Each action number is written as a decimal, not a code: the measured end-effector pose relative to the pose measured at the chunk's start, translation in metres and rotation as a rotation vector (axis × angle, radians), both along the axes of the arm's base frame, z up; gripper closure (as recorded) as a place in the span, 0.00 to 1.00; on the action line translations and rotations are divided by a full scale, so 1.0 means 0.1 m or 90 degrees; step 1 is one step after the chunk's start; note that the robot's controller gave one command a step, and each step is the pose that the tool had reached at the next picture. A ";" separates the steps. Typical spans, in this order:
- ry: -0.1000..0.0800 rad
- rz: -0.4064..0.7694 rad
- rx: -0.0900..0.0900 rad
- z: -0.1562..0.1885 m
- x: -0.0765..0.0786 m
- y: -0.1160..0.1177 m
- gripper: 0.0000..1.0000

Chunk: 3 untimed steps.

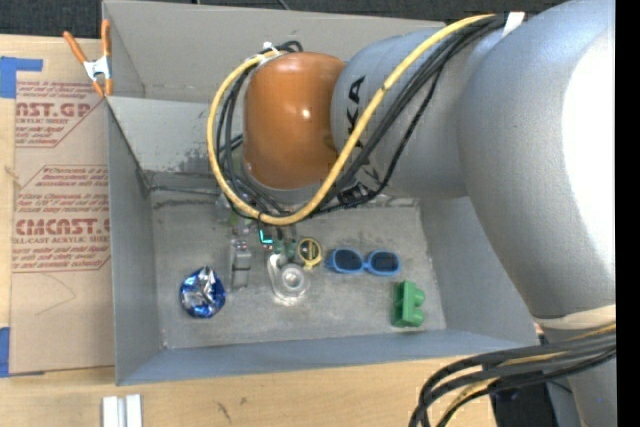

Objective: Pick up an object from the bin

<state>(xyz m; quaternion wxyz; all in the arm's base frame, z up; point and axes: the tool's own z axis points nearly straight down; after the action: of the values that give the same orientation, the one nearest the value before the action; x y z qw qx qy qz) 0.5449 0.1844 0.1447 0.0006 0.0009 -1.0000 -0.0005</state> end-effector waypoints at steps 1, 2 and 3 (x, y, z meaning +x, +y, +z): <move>0.003 0.176 0.000 -0.77 -0.39 0.37 0.00; 0.001 0.217 -0.001 -0.75 -0.41 -0.37 0.00; -0.009 0.550 0.001 -0.72 -0.62 -0.24 0.00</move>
Offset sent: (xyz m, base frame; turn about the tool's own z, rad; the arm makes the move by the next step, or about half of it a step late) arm -0.0369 0.0354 -0.0747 -0.2733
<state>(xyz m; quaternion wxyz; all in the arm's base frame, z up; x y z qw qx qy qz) 0.4826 0.1599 0.0724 -0.0064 0.4197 -0.9076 -0.0006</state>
